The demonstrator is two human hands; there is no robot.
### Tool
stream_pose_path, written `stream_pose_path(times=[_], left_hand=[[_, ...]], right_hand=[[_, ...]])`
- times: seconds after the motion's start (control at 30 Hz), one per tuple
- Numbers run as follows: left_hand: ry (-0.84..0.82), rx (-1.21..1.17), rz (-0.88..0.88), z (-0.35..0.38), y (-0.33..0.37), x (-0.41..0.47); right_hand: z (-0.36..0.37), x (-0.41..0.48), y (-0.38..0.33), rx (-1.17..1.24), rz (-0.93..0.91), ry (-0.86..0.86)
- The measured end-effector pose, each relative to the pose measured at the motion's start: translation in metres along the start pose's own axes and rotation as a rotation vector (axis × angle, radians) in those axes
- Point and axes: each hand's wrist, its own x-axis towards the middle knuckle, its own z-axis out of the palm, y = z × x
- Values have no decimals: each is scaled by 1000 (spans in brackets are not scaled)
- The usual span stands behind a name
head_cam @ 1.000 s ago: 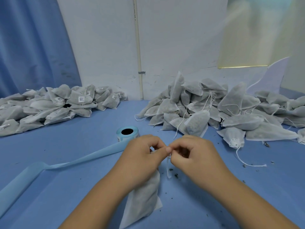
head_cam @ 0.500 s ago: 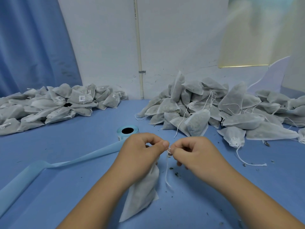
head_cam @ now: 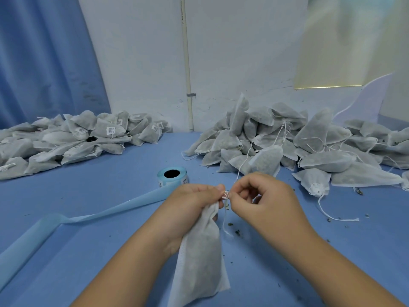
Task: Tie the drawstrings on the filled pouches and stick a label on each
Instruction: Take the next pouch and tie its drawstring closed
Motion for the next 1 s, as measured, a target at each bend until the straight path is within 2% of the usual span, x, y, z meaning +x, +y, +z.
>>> stream_pose_path(times=[0.23,0.5,0.6,0.77,0.83,1.0], left_hand=[[68,-14,45,1,-2,1],[129,80,125,4,-3,0],[172,216,147,2,-3,2],[209,431,171,2,-6,4],[197,408,153,-1,-5,5],[134,289,108,-8,-4,5]], right_hand=[[1,-3,-1,-123,-150,-5],[0,-1,3,-128,-97,-41],[-3,1,5,-150,-59,-129],[-7,3,8,-281,-109,-235],[-9,4,9,-165,-43,-248],[-16,11,7,399,196,-145]])
